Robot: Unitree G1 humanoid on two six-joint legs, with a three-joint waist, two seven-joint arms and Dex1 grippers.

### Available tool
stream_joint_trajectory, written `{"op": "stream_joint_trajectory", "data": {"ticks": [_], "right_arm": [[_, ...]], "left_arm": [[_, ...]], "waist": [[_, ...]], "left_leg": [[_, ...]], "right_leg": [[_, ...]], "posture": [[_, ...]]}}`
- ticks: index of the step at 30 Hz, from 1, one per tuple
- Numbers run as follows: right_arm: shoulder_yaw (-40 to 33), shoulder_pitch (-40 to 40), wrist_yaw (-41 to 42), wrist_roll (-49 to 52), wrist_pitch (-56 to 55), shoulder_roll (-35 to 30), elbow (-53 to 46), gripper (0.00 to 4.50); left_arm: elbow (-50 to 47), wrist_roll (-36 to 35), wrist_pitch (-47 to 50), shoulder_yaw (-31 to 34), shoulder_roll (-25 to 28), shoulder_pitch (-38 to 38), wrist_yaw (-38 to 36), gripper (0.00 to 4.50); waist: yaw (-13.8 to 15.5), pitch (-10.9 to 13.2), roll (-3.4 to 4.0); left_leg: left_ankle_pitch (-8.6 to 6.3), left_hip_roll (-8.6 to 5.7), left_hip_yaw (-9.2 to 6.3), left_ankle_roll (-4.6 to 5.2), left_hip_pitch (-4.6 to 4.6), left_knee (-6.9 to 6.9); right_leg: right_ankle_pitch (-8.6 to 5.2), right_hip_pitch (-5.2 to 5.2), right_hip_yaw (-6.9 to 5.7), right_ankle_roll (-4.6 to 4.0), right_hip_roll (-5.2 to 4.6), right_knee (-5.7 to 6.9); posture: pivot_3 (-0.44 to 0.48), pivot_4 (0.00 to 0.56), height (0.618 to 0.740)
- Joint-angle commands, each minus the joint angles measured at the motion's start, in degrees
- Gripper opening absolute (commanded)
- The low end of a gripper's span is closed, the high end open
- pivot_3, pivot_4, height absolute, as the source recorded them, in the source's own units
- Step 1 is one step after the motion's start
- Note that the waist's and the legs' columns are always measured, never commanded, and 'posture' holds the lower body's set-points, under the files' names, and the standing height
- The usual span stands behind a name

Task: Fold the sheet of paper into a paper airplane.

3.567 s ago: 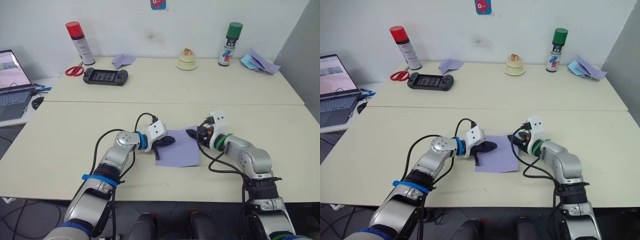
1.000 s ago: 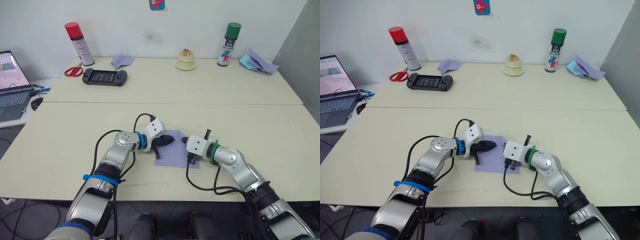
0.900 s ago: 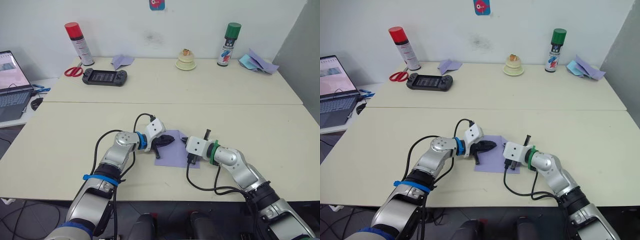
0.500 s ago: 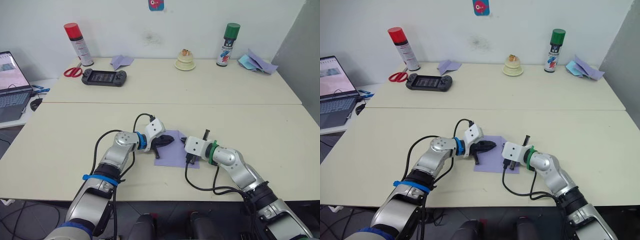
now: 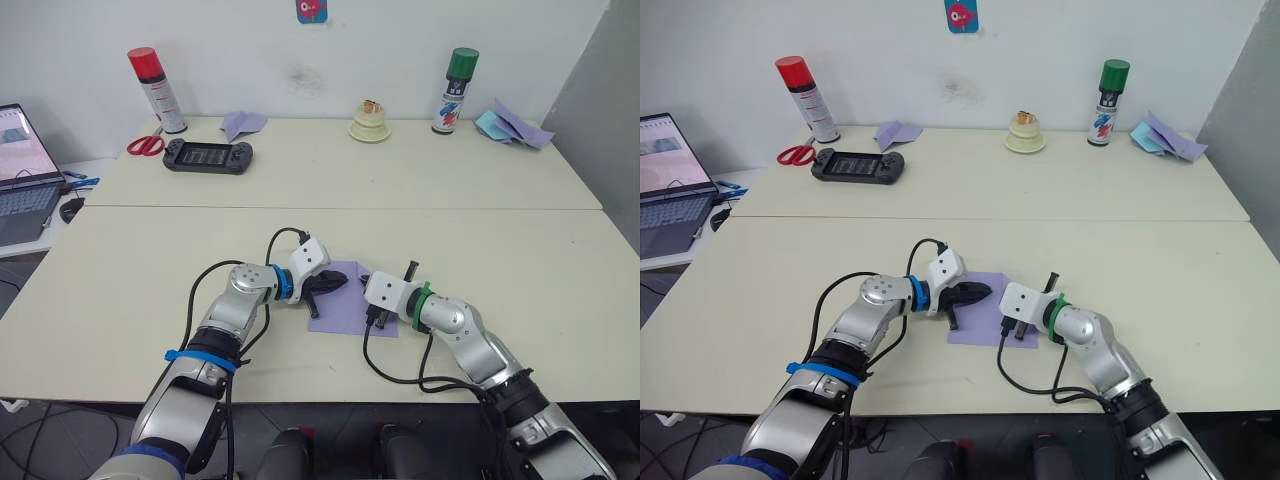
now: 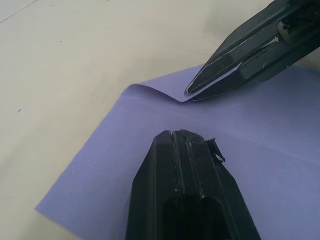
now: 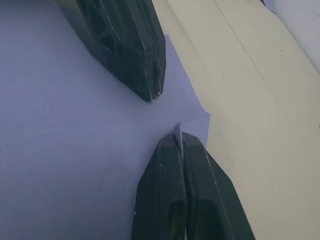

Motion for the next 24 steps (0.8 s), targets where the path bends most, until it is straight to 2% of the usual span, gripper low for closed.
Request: {"op": "stream_joint_trajectory", "data": {"ticks": [1, 7, 24], "right_arm": [[1.45, 1.27, 1.15, 1.14, 0.68, 1.45, -0.34, 0.03], [-0.21, 1.91, 0.83, 2.93, 2.96, 3.38, -1.32, 0.03], [2.08, 2.57, 0.84, 0.38, 0.64, 2.27, -0.4, 0.03]], "left_arm": [[0.62, 1.28, 1.0, -1.12, -0.02, 1.29, 0.02, 0.0], [0.41, 1.36, 0.96, -1.21, 0.03, 1.49, -0.01, 0.0], [0.31, 1.43, 1.01, -1.37, 0.01, 1.57, -0.17, 0.0]], "waist": [[0.0, 0.0, 0.0], [-0.04, 0.0, 0.0], [-0.03, 0.0, 0.0]], "left_leg": [[0.0, 0.0, 0.0, 0.0, 0.0, 0.0], [0.0, 0.01, 0.0, 0.0, 0.01, -0.01], [0.0, 0.01, 0.0, 0.0, 0.01, -0.03]], "right_leg": [[0.0, 0.0, 0.0, 0.0, 0.0, 0.0], [0.0, 0.0, 0.02, 0.0, 0.0, 0.0], [0.0, 0.0, 0.01, 0.01, 0.0, 0.0]], "posture": [[0.0, 0.15, 0.722], [0.0, 0.15, 0.722], [0.0, 0.15, 0.722]]}}
